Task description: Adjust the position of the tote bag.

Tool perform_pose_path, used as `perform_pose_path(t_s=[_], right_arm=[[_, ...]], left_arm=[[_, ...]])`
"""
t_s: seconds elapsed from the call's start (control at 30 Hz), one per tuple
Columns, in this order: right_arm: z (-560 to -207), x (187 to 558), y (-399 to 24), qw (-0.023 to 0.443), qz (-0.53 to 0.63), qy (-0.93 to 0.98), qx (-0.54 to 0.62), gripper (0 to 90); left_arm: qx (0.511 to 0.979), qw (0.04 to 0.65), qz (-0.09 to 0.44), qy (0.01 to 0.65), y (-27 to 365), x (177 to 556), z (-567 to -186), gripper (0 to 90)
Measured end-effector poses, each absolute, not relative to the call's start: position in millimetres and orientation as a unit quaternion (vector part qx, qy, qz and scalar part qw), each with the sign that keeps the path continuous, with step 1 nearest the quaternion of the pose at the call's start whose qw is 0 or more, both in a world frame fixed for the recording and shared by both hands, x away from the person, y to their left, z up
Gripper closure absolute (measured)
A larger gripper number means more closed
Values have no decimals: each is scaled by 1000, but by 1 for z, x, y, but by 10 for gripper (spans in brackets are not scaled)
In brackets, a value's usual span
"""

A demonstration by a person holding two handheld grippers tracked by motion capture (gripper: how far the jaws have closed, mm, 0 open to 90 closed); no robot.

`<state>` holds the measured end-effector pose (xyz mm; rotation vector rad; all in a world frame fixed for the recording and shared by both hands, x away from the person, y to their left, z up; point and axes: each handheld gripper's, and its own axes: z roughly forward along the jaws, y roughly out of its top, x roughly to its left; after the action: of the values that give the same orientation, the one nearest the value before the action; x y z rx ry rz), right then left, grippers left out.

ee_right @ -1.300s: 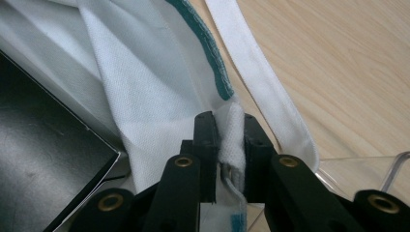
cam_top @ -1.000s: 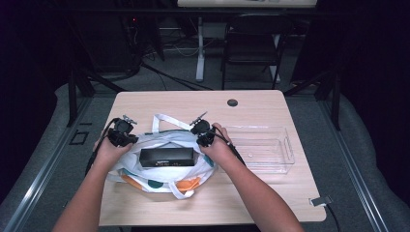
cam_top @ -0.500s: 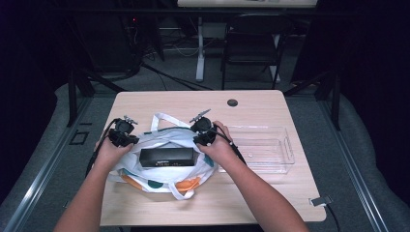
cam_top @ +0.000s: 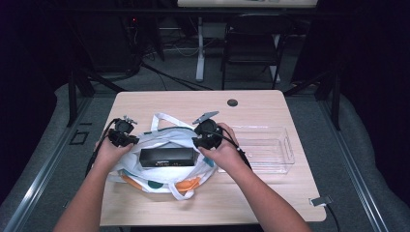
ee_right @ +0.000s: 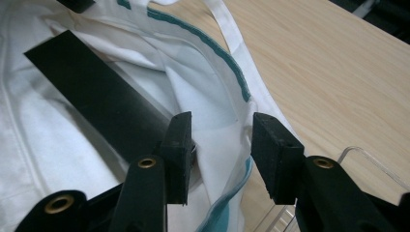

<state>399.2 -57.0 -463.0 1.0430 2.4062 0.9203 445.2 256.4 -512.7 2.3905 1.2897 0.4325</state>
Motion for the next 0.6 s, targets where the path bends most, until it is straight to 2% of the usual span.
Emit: perform_pose_path(t_s=[0.53,0.6], right_arm=[[-460,372,-88,153,352,844,374,556],[-462,368,-94,151,356,846,368,526]], left_arm=[[853,193,153,461,256,444,-512,806],[853,193,154,460,257,444,-511,803]])
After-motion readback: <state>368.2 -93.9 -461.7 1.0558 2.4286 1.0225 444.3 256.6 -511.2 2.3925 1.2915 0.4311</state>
